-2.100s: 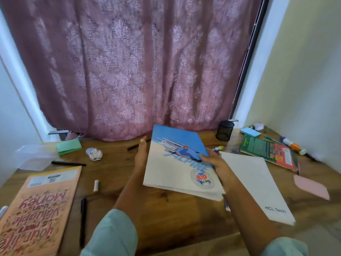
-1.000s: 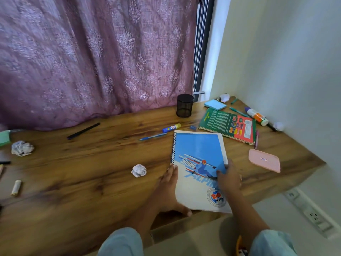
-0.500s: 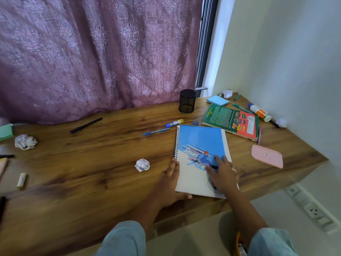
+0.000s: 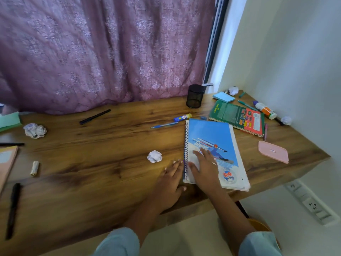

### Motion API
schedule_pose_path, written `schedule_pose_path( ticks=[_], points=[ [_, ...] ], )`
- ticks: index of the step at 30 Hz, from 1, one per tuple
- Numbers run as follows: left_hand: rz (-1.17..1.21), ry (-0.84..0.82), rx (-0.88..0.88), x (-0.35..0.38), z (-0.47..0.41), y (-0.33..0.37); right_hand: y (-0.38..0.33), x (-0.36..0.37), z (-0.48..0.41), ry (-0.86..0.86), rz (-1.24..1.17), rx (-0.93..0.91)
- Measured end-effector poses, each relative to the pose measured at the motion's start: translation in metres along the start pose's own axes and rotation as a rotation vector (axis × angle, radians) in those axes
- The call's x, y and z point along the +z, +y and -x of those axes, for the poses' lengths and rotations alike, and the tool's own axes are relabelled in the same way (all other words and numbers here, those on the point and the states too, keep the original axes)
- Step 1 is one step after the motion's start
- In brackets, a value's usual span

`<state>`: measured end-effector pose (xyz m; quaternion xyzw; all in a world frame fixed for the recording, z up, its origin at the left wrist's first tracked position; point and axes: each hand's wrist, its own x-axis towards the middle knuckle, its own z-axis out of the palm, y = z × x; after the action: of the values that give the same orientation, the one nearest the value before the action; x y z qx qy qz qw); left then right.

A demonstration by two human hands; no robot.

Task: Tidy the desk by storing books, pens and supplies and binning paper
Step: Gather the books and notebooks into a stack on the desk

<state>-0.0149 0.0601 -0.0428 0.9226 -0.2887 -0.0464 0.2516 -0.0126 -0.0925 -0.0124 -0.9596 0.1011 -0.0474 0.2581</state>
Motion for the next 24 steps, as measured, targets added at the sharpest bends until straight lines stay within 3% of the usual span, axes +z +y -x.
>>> schedule_pose_path(
  ticks=[4, 8, 12, 14, 19, 24],
  points=[
    [0.053, 0.206, -0.044, -0.043, 0.058, -0.033, -0.077, 0.024, 0.014, 0.012, -0.144, -0.226],
    [-0.006, 0.379, -0.127, -0.097, 0.121, -0.089, -0.170, 0.060, 0.035, -0.151, -0.233, -0.411],
    [-0.025, 0.599, -0.415, -0.140, 0.195, -0.154, -0.250, 0.105, 0.069, -0.347, -0.236, -0.588],
    [-0.153, 0.705, -0.600, -0.165, 0.239, -0.182, -0.287, 0.132, 0.089, -0.466, -0.233, -0.656],
    [-0.031, 0.739, -1.092, -0.198, 0.329, -0.249, -0.359, 0.178, 0.125, -0.657, -0.234, -0.633],
    [-0.001, 0.508, -1.297, -0.204, 0.347, -0.284, -0.398, 0.208, 0.129, -0.640, -0.075, -0.576]
  ],
)
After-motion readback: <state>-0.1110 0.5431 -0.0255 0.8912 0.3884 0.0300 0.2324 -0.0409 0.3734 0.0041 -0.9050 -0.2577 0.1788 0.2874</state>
